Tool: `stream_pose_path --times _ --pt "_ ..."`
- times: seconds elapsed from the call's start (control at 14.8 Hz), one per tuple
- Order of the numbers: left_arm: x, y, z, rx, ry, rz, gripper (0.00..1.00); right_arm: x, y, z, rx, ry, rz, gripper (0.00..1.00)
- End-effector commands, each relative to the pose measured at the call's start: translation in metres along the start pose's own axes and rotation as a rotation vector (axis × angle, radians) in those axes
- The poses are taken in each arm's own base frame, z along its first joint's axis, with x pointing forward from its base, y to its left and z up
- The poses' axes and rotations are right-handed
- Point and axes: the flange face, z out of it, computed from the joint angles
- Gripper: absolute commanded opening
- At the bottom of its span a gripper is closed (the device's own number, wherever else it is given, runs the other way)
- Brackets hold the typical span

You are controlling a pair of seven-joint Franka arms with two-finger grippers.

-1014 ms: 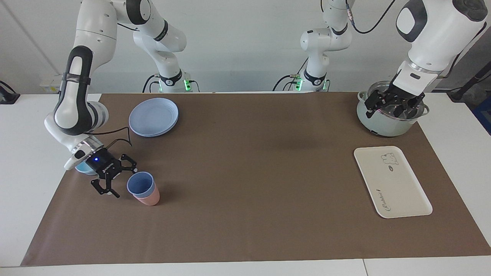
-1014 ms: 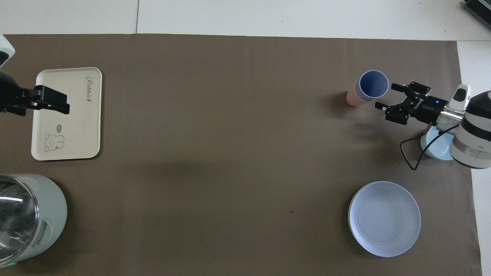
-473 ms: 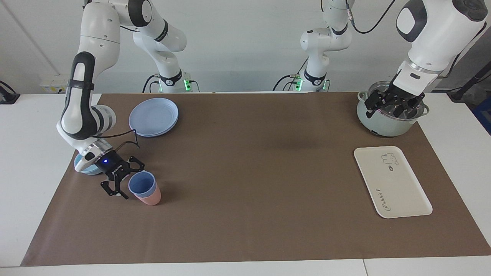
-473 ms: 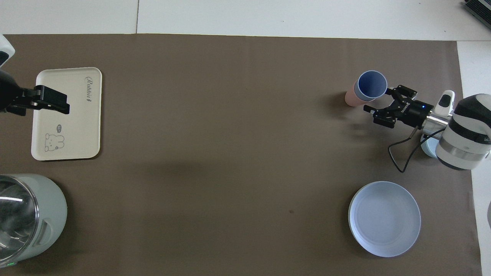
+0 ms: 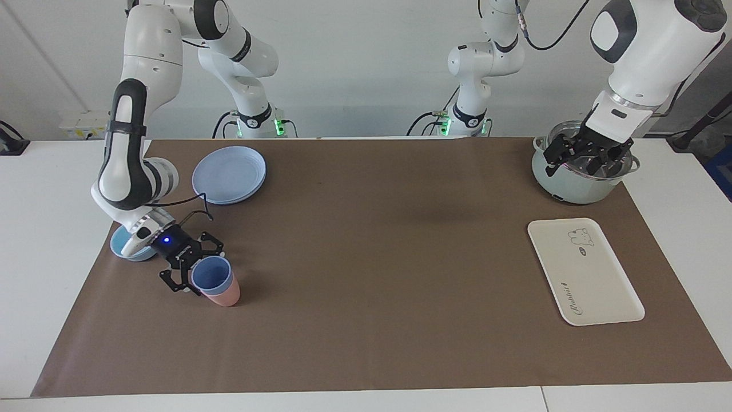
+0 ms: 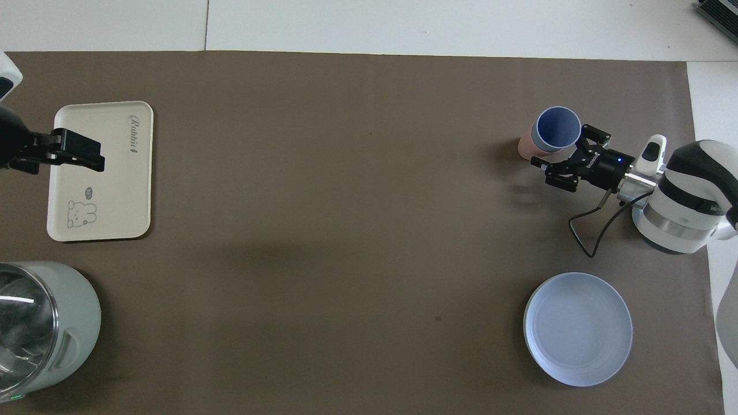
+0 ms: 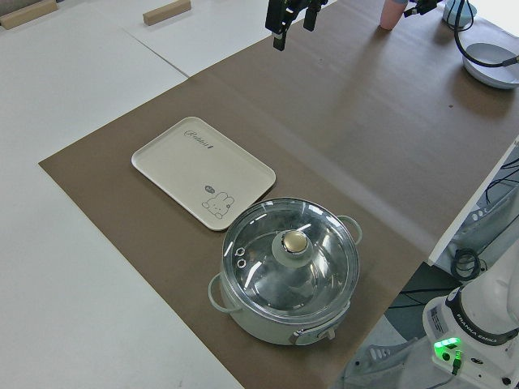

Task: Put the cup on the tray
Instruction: 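Reach the right gripper to the nested pink cup and grasp it, then lift the nested cups with the right gripper while the left gripper reaches over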

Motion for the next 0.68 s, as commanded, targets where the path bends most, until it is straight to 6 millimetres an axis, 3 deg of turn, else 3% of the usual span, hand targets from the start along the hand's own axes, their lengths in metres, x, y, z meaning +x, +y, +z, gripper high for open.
stream_pose_path --times 0.0,0.14,0.2,0.27,0.34,0.47,0.61 --pt "-0.009 -0.003 -0.002 0.019 0.001 -0.006 1.0 -0.001 -0.005 0.002 -0.022 0.017 -0.011 1.0" --pt "-0.009 -0.003 -0.002 0.019 0.001 -0.006 1.0 0.0 -0.005 0.003 -0.051 0.029 -0.024 1.0" --pt "-0.009 -0.003 -0.002 0.019 0.001 -0.006 1.0 0.0 -0.005 0.003 -0.059 0.028 -0.045 0.9" --pt "-0.009 -0.003 -0.002 0.019 0.001 -0.006 1.0 0.002 -0.003 0.003 -0.063 0.031 -0.072 0.39" --pt "-0.009 -0.003 -0.002 0.019 0.001 -0.006 1.0 0.002 -0.002 0.003 -0.065 0.032 -0.071 0.0" --pt "-0.009 -0.003 -0.002 0.019 0.001 -0.006 1.0 0.003 -0.001 0.001 -0.071 0.034 -0.052 0.0" --pt "-0.009 -0.003 -0.002 0.019 0.001 -0.006 1.0 0.024 -0.004 0.003 -0.091 0.03 -0.042 0.0"
